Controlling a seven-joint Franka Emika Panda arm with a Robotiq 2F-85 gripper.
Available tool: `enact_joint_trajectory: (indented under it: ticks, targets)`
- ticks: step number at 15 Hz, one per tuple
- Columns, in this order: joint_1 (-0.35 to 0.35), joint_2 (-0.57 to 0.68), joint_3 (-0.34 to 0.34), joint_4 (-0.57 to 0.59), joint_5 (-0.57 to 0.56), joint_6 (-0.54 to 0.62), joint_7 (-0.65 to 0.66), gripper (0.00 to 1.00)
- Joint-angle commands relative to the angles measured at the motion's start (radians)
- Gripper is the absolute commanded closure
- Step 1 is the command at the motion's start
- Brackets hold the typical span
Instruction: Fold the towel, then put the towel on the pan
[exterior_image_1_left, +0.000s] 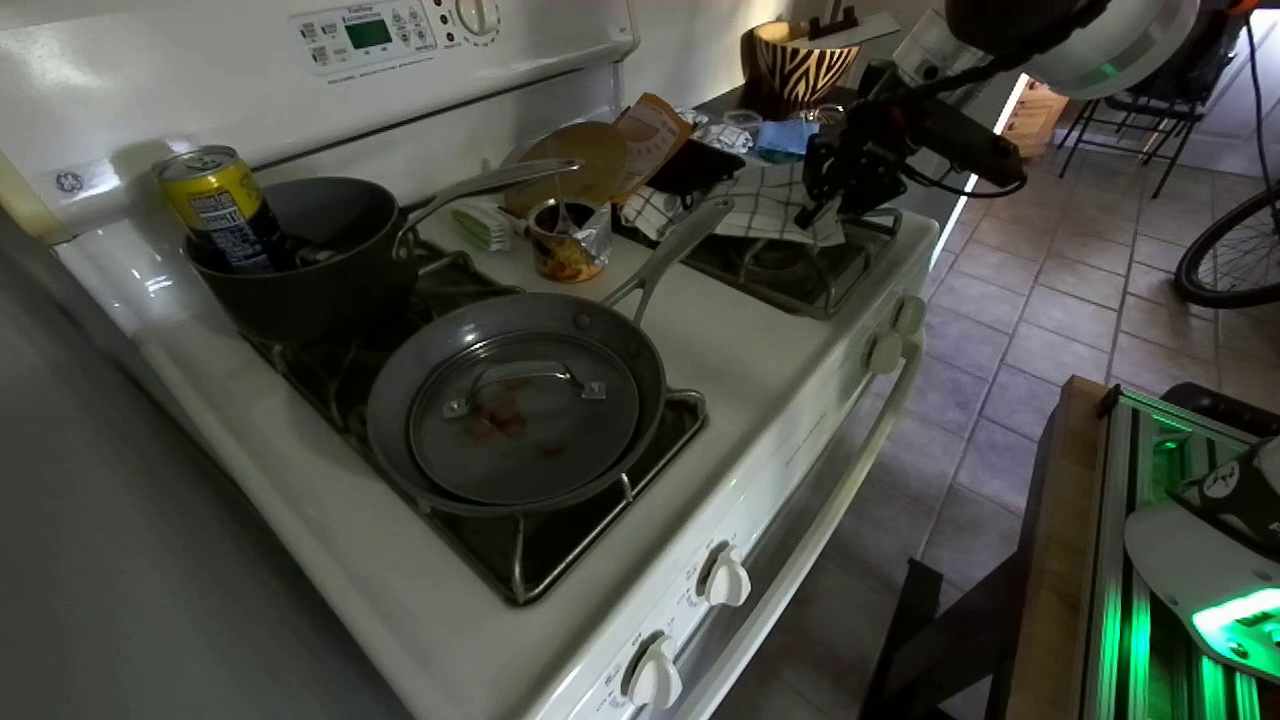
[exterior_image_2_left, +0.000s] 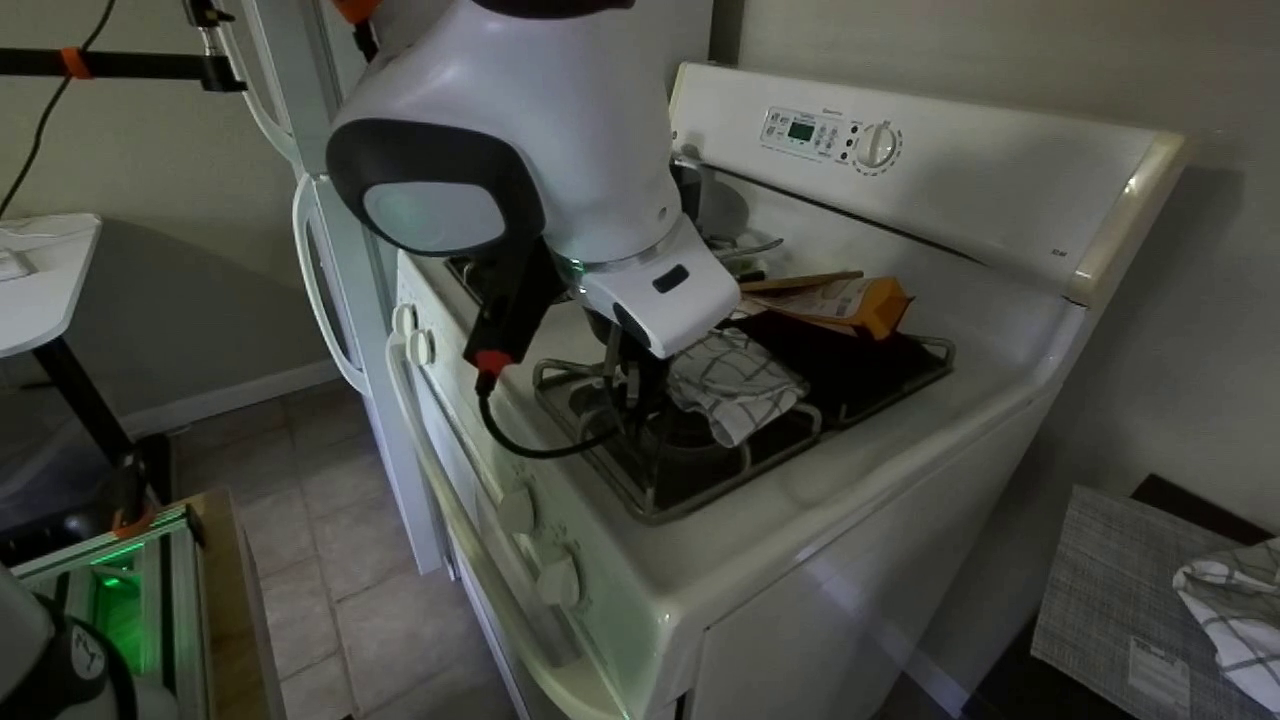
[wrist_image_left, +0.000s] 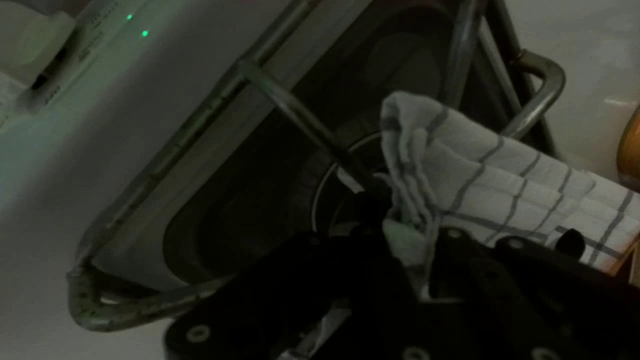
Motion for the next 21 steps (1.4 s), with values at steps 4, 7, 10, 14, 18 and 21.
enact_joint_trajectory:
  ticks: [4, 7, 10, 14, 18, 21]
  targets:
    - [-0.032, 0.028, 0.016, 0.036, -0.082, -0.01, 0.074, 0.9]
    - [-0.051, 0.017, 0.027, 0.04, -0.171, -0.044, 0.154, 0.96]
    - [-0.06, 0.014, 0.036, 0.047, -0.228, -0.063, 0.202, 0.95]
    - [-0.073, 0.013, 0.045, 0.058, -0.281, -0.094, 0.254, 0.56]
    - [-0.076, 0.0, 0.044, 0.069, -0.283, -0.105, 0.266, 0.88]
    - [-0.077, -0.012, 0.047, 0.074, -0.284, -0.119, 0.27, 0.98]
